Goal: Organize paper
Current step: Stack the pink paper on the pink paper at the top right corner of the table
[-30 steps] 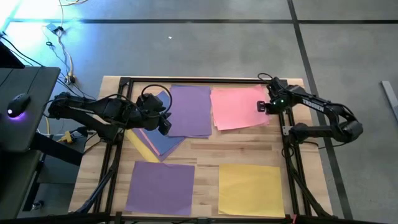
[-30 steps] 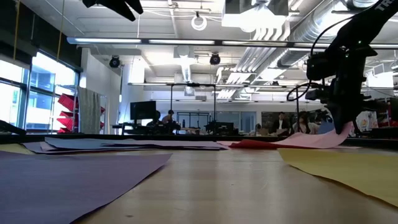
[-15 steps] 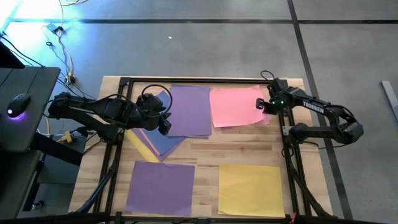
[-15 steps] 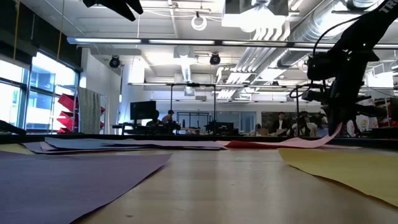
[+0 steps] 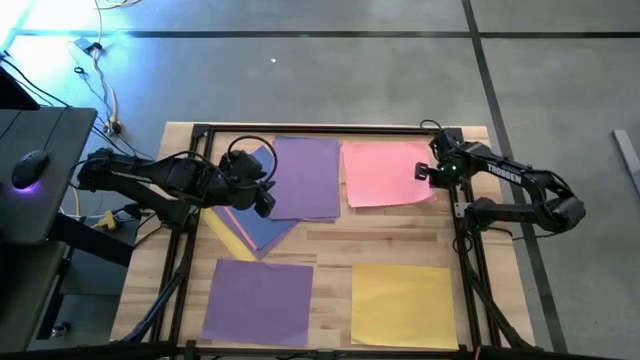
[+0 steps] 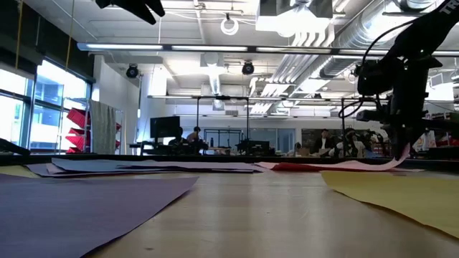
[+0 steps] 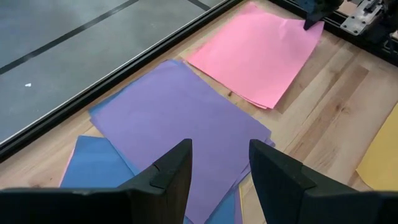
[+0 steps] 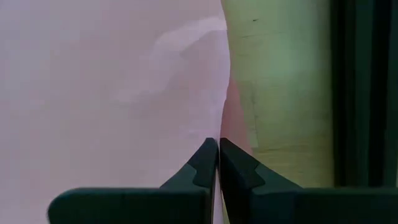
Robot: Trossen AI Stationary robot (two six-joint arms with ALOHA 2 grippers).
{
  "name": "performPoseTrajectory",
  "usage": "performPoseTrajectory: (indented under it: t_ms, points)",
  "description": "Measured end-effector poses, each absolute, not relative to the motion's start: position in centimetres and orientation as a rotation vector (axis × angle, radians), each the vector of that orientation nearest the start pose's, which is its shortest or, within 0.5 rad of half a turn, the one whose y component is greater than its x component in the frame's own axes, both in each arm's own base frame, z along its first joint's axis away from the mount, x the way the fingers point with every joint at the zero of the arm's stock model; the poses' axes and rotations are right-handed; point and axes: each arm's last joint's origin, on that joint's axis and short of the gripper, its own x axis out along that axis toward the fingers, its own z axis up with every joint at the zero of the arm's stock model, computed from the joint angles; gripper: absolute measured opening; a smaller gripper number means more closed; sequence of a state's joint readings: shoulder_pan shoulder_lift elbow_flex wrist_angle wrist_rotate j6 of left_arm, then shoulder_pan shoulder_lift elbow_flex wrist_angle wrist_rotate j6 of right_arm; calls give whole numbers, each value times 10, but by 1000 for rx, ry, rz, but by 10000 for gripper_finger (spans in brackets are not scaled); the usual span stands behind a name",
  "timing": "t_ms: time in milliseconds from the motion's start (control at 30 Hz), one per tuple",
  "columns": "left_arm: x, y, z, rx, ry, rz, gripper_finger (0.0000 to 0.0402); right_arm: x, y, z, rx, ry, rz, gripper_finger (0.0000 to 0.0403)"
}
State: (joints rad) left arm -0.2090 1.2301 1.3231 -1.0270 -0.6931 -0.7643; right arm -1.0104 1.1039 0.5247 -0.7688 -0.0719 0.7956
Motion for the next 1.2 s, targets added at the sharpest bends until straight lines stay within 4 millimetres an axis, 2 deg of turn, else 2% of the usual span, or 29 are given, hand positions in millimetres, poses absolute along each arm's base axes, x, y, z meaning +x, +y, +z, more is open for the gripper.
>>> performPoseTrajectory:
  t_ms: [100,267,600,900,1033,1200]
  points:
    - [223,-28,363,-292,616,733,135,85,-135,167,1359,779,-1284,0]
    - [223,-28,363,-279,618,732,135,79,-134,168,1375,789,-1308,0]
    - [223,-28,362,-280,624,724,135,83,-140,170,1368,706,-1311,0]
    - [223,-29,362,-282,623,724,135,82,-138,169,1333,756,-1294,5]
    - [223,-28,362,-286,622,725,135,80,-136,168,1298,817,-1282,40]
    - [223,-28,362,-286,622,725,135,79,-135,168,1252,862,-1264,119]
